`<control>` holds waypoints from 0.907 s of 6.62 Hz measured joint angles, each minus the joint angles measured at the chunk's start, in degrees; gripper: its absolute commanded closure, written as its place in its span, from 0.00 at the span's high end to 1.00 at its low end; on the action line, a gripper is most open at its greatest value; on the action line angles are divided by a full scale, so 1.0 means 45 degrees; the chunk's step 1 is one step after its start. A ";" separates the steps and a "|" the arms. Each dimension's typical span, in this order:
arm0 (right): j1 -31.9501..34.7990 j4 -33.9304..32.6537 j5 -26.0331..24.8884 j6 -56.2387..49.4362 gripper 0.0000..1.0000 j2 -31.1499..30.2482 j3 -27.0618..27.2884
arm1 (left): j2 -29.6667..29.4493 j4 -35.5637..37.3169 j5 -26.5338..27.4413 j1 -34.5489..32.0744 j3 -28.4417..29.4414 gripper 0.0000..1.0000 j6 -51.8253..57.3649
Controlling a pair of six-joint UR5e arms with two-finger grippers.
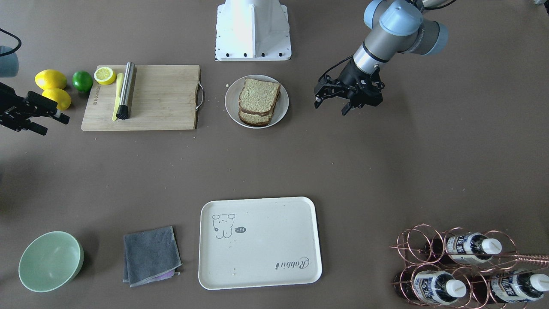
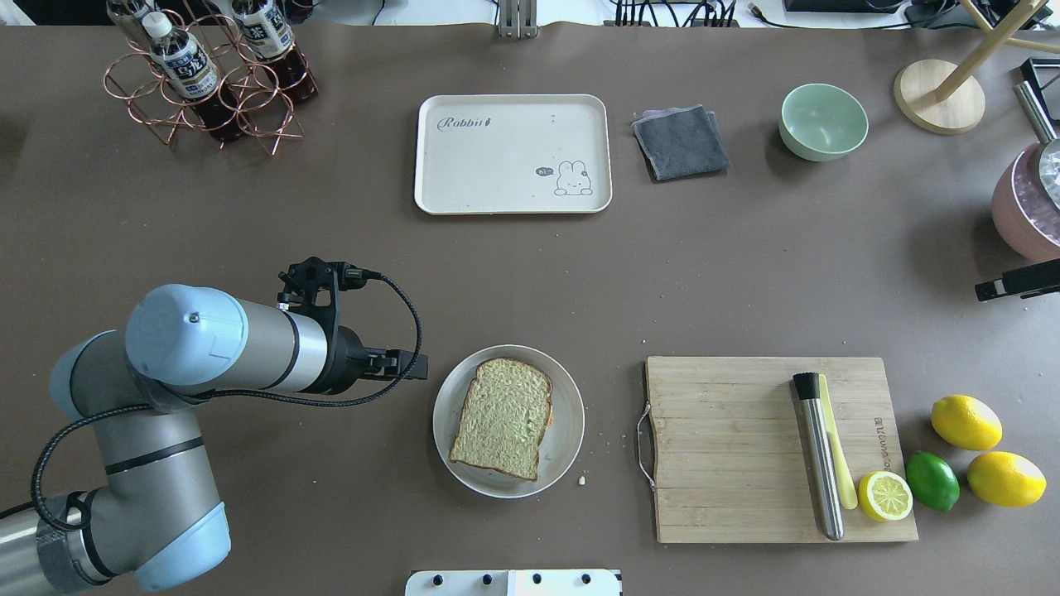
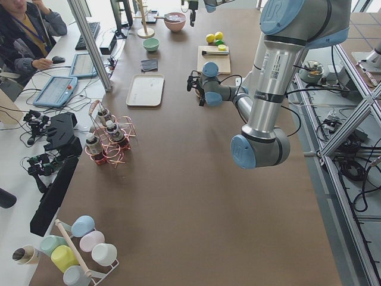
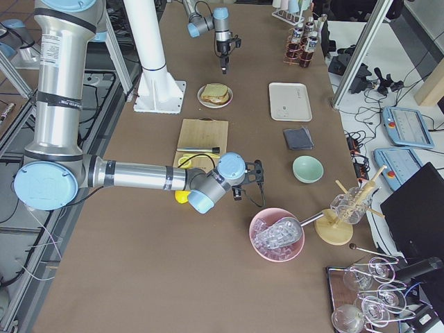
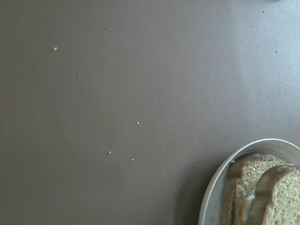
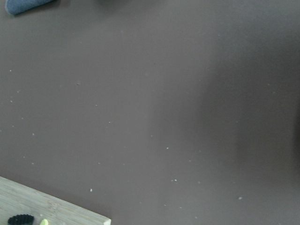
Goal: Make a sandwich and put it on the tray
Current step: 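Retract the right arm to rest while the left gripper approaches the plate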
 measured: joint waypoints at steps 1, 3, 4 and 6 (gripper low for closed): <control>0.0544 -0.1019 -0.0132 -0.1697 1.00 -0.0169 -0.0007 | -0.0347 0.0636 0.0413 0.0278 0.0013 0.91 0.0001; 0.1754 -0.3438 -0.0621 -0.5203 1.00 -0.0243 0.0121 | -0.0517 0.0995 0.0651 0.0494 0.0059 0.91 -0.0011; 0.2126 -0.4468 -0.1143 -0.6480 1.00 -0.0209 0.0215 | -0.0508 0.1033 0.0683 0.0574 0.0084 0.89 -0.0015; 0.2555 -0.6038 -0.2030 -0.8058 1.00 -0.0151 0.0460 | -0.0597 0.1394 0.1242 0.1027 0.0088 0.70 -0.0017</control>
